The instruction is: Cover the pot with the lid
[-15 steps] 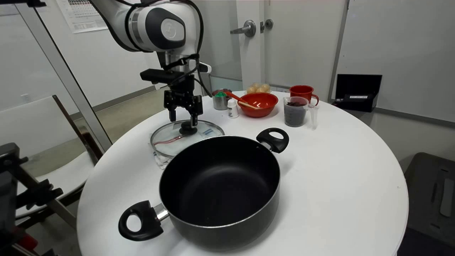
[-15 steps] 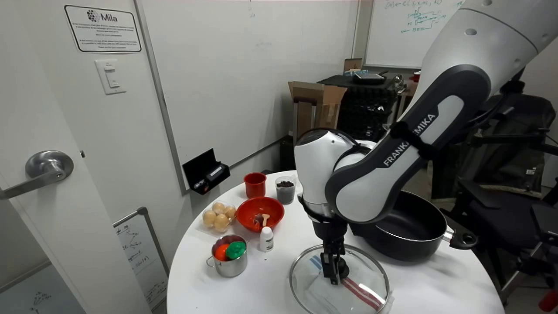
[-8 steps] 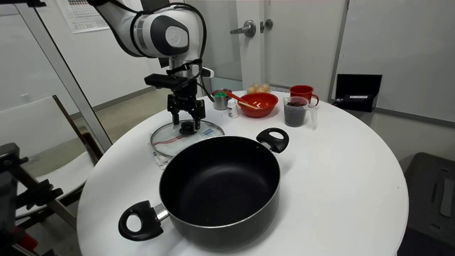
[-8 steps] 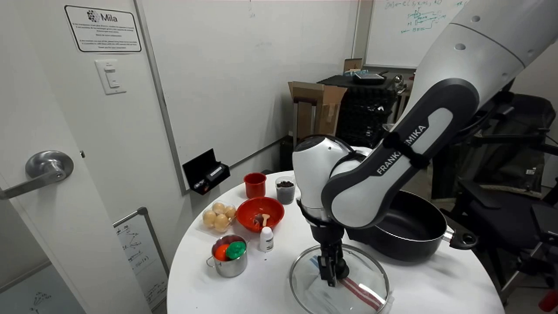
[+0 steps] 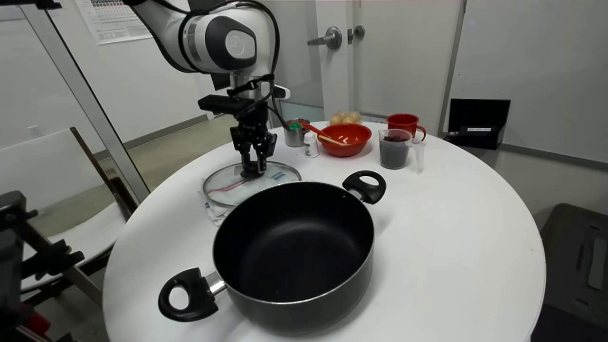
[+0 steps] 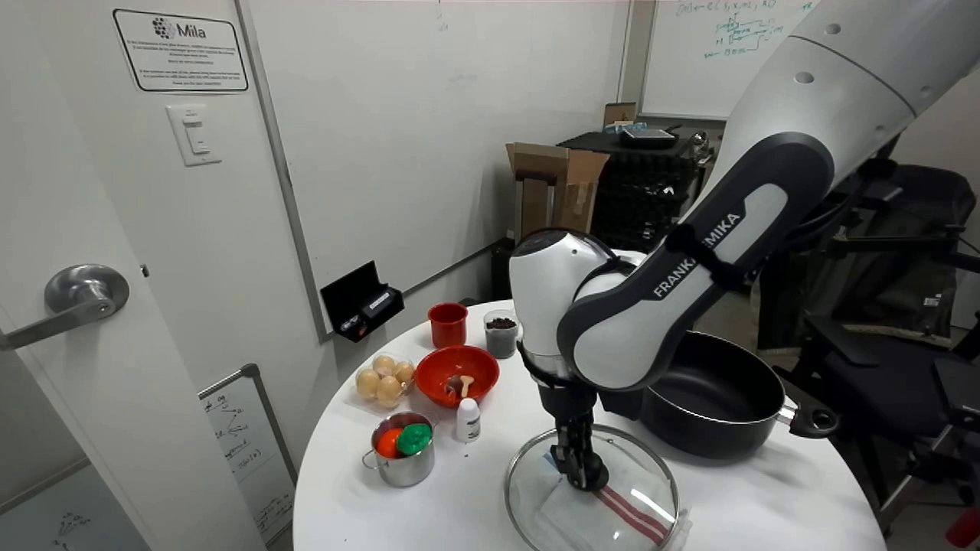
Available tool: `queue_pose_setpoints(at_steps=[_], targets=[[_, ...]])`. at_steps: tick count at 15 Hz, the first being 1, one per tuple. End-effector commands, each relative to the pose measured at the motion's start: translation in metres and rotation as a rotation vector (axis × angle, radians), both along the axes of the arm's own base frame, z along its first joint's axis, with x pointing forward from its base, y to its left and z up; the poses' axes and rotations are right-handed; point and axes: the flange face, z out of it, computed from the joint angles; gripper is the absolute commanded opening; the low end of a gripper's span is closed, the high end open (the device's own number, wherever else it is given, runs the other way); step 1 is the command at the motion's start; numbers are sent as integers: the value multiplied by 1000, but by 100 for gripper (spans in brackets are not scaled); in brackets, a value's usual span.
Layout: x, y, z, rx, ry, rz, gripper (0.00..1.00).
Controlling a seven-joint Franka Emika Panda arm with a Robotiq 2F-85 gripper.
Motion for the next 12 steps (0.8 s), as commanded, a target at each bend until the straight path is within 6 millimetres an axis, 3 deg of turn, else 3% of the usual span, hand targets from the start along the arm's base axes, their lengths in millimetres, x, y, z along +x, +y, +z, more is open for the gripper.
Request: queue_pose_setpoints(at_steps=[1, 12], targets=[[3, 4, -4, -2, -11, -25, 26], [-15, 21, 43, -28, -95, -2, 26]])
